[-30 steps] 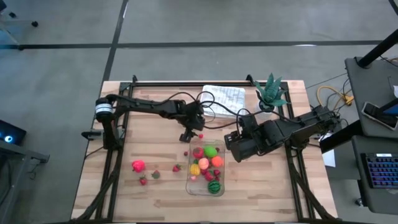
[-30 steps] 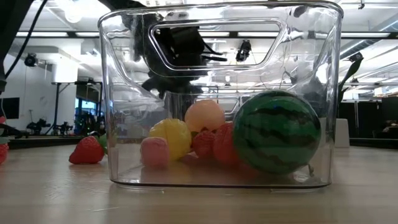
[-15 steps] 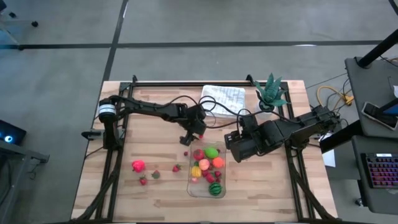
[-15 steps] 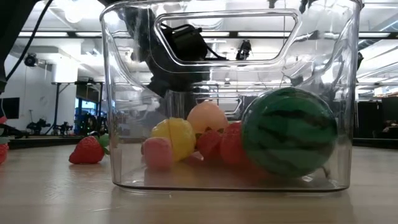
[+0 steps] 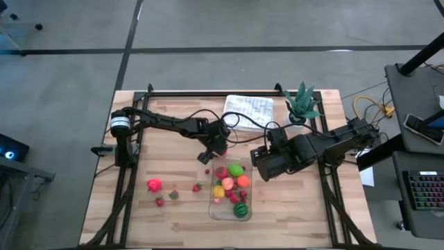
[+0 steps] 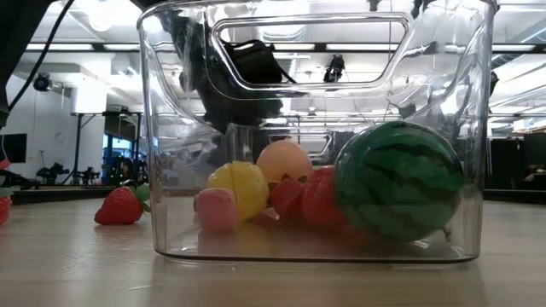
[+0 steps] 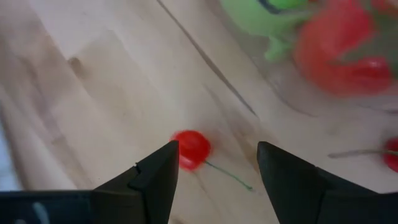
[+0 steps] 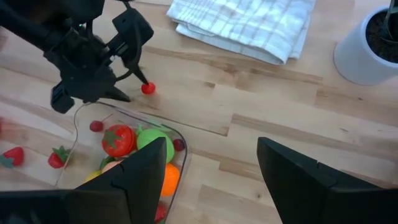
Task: Pick and placing Produce into tupperware
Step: Put the red cherry into the transparent bin
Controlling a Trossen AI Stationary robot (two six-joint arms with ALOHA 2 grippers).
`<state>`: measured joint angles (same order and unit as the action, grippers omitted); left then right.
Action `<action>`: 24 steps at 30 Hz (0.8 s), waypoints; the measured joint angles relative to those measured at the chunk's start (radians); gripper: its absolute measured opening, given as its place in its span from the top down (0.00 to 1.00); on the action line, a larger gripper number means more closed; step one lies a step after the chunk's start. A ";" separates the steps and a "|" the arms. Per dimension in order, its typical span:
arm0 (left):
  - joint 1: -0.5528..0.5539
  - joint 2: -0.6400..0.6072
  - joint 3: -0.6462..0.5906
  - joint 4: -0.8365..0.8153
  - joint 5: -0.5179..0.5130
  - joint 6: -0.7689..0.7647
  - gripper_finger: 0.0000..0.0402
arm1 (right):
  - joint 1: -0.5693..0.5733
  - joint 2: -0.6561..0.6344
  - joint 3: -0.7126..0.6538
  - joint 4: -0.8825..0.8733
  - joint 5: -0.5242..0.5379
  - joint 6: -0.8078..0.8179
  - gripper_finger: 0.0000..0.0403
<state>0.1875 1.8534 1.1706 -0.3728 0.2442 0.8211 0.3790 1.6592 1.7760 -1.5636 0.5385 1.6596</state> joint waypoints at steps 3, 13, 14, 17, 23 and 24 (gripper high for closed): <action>0.001 0.001 0.001 0.041 -0.015 -0.001 0.50 | 0.000 0.000 0.000 -0.002 0.000 0.000 0.40; 0.001 0.026 0.000 0.093 -0.017 -0.003 0.50 | 0.000 0.000 0.000 -0.003 0.000 0.009 0.40; 0.001 0.032 0.000 0.093 -0.017 -0.003 0.50 | 0.000 0.000 0.000 -0.003 0.000 0.009 0.40; 0.001 0.049 0.000 0.093 -0.017 -0.004 0.50 | 0.000 0.000 0.000 -0.003 -0.002 0.009 0.40; 0.003 0.056 0.000 0.096 -0.075 -0.004 0.50 | 0.000 0.000 0.000 -0.003 -0.014 0.009 0.40; 0.004 0.056 0.000 0.096 -0.087 -0.004 0.50 | 0.000 0.000 0.000 -0.003 -0.014 0.009 0.40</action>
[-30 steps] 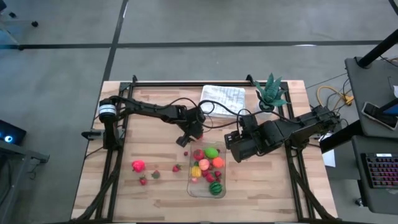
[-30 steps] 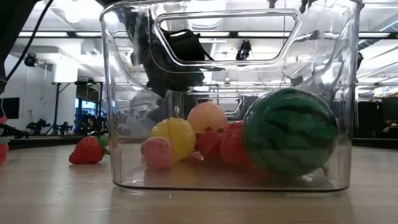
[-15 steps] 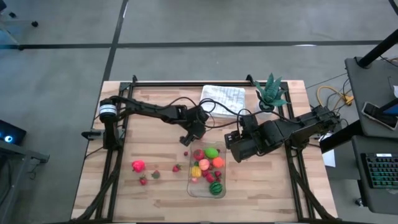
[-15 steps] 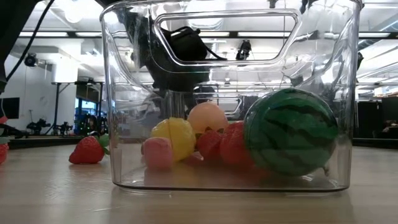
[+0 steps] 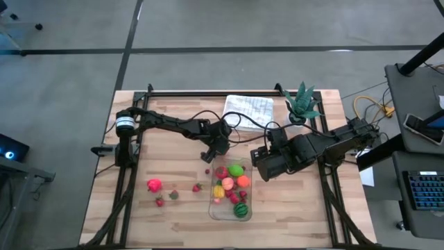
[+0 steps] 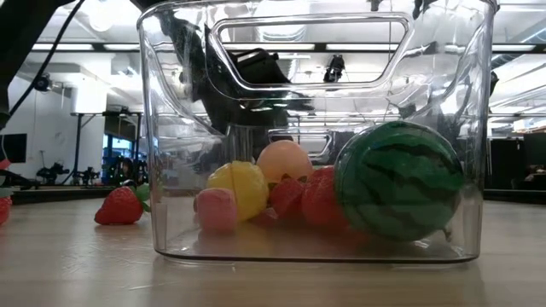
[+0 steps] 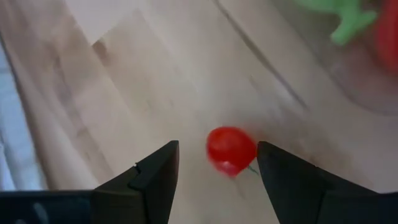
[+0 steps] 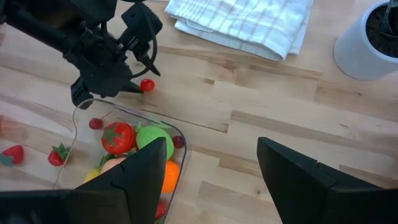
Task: Pick and placing Produce into tupperware
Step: Put the red cherry into the transparent bin
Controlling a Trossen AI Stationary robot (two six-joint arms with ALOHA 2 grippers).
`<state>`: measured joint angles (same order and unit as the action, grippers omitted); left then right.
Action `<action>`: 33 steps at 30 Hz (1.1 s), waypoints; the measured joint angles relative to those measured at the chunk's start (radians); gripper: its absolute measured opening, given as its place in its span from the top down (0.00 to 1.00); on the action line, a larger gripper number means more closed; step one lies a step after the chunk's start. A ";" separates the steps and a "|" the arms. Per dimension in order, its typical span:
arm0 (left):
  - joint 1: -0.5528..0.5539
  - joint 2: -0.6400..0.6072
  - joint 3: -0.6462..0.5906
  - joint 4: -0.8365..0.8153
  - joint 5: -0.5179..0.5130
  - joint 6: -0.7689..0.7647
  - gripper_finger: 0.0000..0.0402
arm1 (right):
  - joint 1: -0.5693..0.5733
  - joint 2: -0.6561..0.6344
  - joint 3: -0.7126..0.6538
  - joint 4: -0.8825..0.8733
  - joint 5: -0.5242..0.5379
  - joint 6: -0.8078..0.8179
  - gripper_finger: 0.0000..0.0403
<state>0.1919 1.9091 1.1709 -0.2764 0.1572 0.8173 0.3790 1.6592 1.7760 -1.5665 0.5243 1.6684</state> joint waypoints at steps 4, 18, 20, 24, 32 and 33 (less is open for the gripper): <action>0.011 0.000 0.000 0.000 -0.009 0.000 0.50 | 0.000 0.000 0.000 0.000 0.000 0.000 0.40; 0.012 0.007 0.000 -0.003 -0.002 -0.004 0.59 | 0.000 0.000 -0.006 0.000 0.000 0.000 0.40; 0.012 0.008 0.000 -0.007 0.000 -0.003 0.64 | 0.000 0.000 -0.006 0.001 0.000 0.000 0.40; 0.012 0.008 0.000 -0.010 0.000 -0.003 0.73 | 0.000 0.000 -0.006 0.001 0.000 0.000 0.40; 0.012 0.008 0.000 -0.010 -0.001 -0.003 0.78 | 0.000 0.000 -0.006 0.001 0.000 0.000 0.40; 0.012 0.008 0.000 -0.010 -0.001 -0.003 0.78 | 0.000 0.000 -0.006 0.001 0.000 0.000 0.40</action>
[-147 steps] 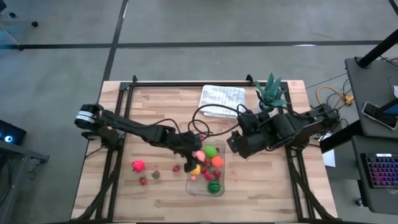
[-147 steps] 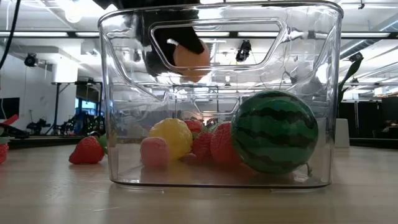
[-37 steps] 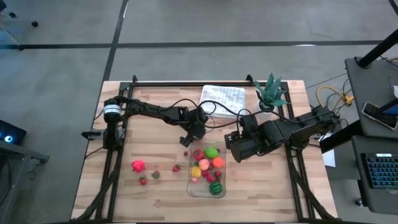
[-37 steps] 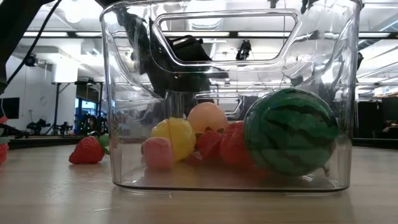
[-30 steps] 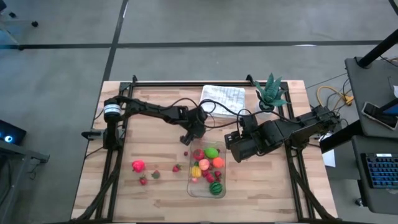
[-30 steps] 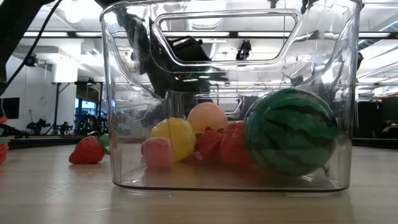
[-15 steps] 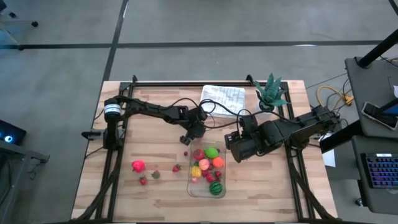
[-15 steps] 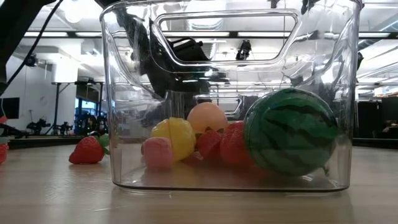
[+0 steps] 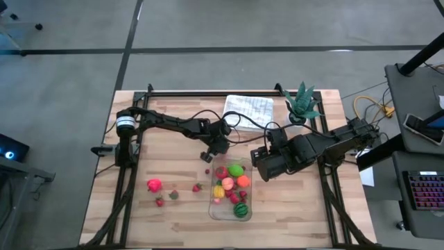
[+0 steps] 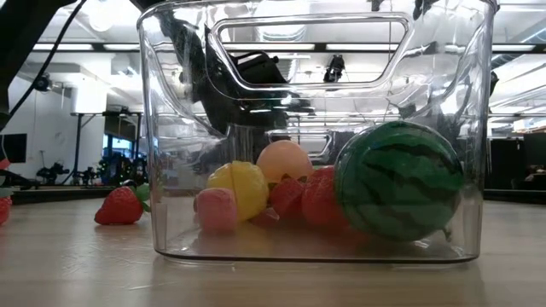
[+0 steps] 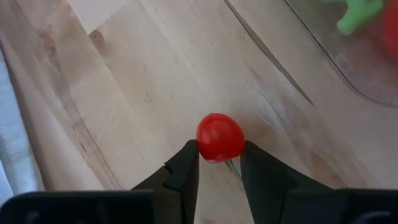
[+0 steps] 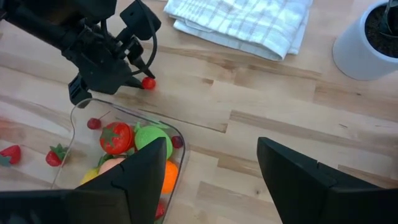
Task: Pick and placing Produce into tupperware
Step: Put the red cherry into the transparent bin
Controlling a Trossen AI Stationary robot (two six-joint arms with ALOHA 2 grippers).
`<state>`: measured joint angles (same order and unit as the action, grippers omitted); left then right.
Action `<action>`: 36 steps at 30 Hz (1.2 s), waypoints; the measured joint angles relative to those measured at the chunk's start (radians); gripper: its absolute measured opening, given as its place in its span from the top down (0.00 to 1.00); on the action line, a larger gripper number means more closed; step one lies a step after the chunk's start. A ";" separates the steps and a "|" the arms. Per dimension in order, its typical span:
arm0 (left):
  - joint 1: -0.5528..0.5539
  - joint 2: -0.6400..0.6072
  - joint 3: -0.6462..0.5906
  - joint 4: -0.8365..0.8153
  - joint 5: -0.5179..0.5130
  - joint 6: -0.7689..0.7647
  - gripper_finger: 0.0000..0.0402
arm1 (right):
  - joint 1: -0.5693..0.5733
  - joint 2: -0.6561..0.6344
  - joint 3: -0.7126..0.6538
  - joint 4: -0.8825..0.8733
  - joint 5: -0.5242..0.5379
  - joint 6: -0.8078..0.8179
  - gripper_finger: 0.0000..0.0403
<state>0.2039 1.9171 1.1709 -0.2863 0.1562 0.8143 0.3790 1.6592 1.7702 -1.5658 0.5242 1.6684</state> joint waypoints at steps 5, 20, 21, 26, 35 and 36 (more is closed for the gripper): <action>0.001 0.000 0.008 0.003 -0.009 -0.020 0.78 | 0.000 0.000 0.000 0.000 0.000 0.000 0.40; 0.002 -0.114 0.014 -0.031 -0.064 -0.023 0.79 | 0.000 0.000 0.000 0.000 -0.008 0.000 0.40; 0.002 -0.138 0.014 -0.033 -0.072 -0.024 0.79 | 0.000 0.000 0.000 0.000 -0.008 -0.002 0.40; -0.023 -0.288 0.015 -0.078 -0.094 -0.161 0.79 | 0.000 0.000 0.000 0.000 -0.008 -0.032 0.40; -0.033 -0.318 -0.002 -0.090 -0.159 -0.231 0.83 | 0.000 0.000 0.000 0.003 -0.008 -0.087 0.40; -0.019 -0.291 -0.002 -0.095 -0.158 -0.251 0.83 | 0.000 0.000 0.000 0.006 -0.008 -0.085 0.40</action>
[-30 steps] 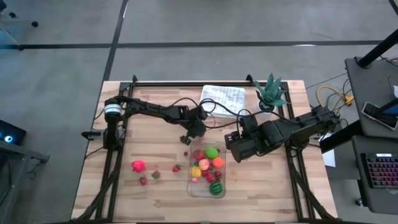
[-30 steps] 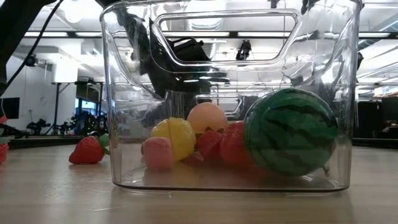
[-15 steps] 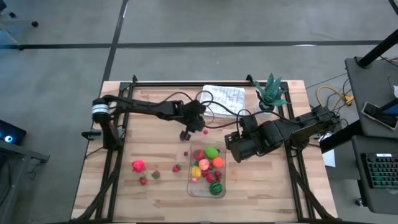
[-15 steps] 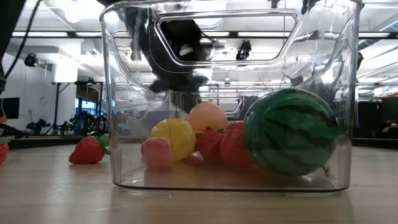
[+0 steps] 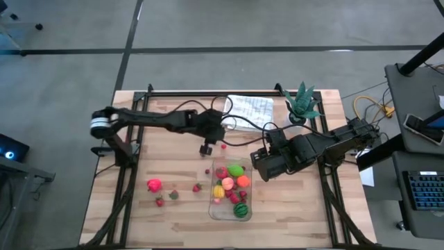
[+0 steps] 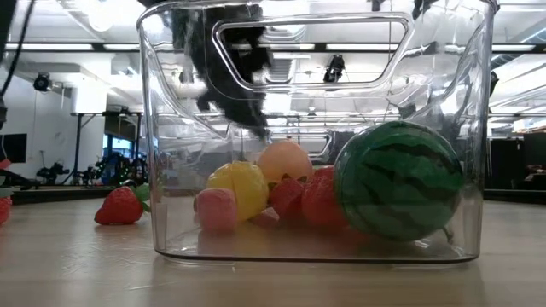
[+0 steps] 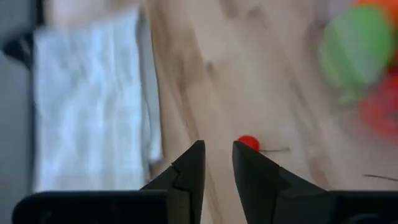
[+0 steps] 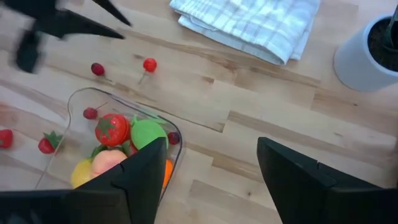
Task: Pick and placing Produce into tupperware
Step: Put the red cherry into the transparent bin
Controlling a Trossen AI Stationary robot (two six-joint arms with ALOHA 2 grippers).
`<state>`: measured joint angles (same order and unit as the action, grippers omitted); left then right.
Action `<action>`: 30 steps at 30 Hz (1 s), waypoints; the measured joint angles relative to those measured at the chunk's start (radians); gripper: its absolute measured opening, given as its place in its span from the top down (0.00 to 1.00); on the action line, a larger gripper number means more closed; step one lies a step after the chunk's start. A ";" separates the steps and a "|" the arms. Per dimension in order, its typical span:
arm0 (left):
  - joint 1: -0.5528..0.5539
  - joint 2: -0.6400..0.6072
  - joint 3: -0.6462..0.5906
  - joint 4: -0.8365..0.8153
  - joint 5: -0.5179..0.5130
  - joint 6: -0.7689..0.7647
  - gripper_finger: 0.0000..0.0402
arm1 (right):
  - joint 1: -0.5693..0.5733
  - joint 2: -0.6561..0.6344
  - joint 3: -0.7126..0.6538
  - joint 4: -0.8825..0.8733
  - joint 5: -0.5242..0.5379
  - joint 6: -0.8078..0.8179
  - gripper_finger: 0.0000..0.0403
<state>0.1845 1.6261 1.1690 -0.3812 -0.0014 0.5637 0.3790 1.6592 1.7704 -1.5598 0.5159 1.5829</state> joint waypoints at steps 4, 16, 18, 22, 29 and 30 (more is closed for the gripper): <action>0.049 0.124 0.014 -0.018 0.046 -0.073 0.84 | 0.000 0.000 0.000 0.005 0.000 0.009 0.40; 0.064 0.195 0.023 0.081 0.018 -0.026 0.54 | 0.000 0.000 0.000 0.020 -0.019 0.040 0.40; 0.064 0.194 0.022 0.089 0.021 -0.014 0.48 | 0.000 0.000 0.000 0.020 -0.019 0.041 0.40; 0.066 0.192 0.021 0.078 0.070 0.042 0.45 | 0.000 0.000 0.000 0.020 -0.018 0.044 0.40; 0.067 0.215 0.027 0.087 0.166 -0.084 0.47 | 0.000 0.000 -0.010 0.020 -0.018 0.059 0.40; 0.066 0.220 0.025 0.088 0.166 -0.084 0.47 | 0.000 0.000 -0.013 0.019 -0.018 0.060 0.40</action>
<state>0.2508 1.8460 1.1940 -0.2928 0.1646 0.4797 0.3790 1.6592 1.7576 -1.5404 0.4980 1.6424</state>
